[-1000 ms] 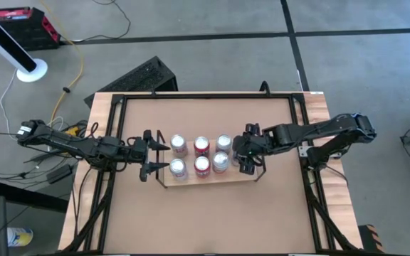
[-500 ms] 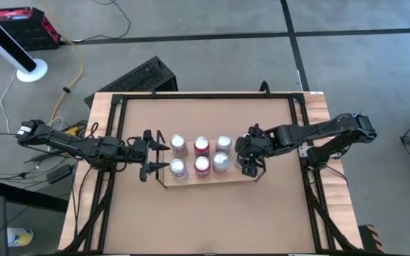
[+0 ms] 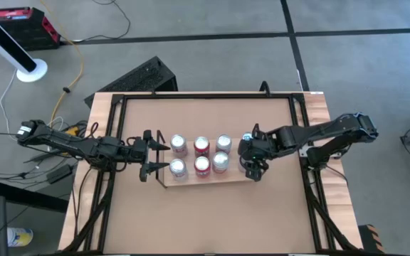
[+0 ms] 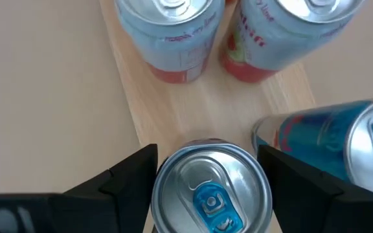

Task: Place canned beverage on shelf
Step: Put the blue soda can on the shelf aligned with the other pink can

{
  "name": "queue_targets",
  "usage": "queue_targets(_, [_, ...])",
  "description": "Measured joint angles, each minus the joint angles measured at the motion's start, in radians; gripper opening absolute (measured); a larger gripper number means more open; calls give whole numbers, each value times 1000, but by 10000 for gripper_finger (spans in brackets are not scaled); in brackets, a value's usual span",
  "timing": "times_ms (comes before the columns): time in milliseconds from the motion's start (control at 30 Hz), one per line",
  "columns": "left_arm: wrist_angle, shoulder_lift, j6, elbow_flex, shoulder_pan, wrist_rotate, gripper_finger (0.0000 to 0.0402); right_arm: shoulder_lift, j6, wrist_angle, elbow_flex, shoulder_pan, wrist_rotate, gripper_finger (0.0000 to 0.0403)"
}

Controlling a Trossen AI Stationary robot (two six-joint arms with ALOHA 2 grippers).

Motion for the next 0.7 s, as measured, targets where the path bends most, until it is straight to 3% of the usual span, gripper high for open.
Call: queue_targets(700, [-1,0,0,0,0,-2,279,0,18,-1,0,16,-6,286])
